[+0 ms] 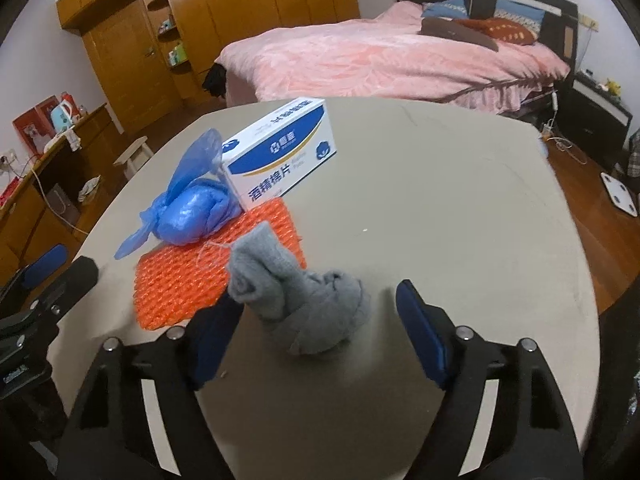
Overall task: Collect trash
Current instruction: 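Grasp the blue plastic bag with the left tool while the right tool grasps the grey sock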
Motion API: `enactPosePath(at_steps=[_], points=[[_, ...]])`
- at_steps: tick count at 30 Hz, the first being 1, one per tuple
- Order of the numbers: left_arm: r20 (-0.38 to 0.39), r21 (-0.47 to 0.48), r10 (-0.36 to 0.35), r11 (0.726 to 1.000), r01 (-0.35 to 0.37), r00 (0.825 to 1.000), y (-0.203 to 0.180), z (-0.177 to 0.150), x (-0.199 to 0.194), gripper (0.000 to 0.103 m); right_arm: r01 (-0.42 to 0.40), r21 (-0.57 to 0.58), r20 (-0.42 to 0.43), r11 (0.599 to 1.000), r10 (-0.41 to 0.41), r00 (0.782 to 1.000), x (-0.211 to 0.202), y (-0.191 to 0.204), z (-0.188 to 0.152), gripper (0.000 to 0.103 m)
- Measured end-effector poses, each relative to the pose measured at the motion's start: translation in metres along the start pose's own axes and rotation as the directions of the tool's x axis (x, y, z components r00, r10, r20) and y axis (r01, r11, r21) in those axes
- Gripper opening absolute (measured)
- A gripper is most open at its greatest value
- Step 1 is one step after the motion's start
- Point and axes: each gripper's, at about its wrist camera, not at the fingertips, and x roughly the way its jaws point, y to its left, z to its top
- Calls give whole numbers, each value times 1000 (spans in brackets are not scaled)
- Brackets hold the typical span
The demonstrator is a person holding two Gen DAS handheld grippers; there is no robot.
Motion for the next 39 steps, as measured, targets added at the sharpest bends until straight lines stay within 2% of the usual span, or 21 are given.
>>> enactPosePath(at_steps=[1,3,6,16,28,31,36,39], points=[[-1,-1,-1,1000,1,1000,0,0,1,96,-9,-3,-4,1000,9,1000,1,0,0,67],[-6,-2,-4,1000,4,1000,-2,1,4,96,-32,-12,-21,999,31,999,4,2,-1,56],[-9,-6,-13,1000,13,1000,-6,3,8,96,-46,-18,-21,999,46,999,3,2,0,49],[-9,10,-59,998,59,998,-24,23,37,96,0,-10,43,1000,0,999,-12,-25,16,47],[-106,-18,-91,996,90,990,-30,34,88,95,20,17,54,1000,-21,998,-10,-44,23,47],[-126,-10,-100,995,99,987,-32,34,94,92,12,17,50,1000,-13,999,-9,-42,21,47],[-137,-5,-140,990,141,981,-33,33,96,65,6,10,50,1000,-7,999,-10,-41,20,47],[-125,-3,-150,989,151,981,-35,32,90,57,6,9,52,1000,-7,999,-13,-40,18,47]])
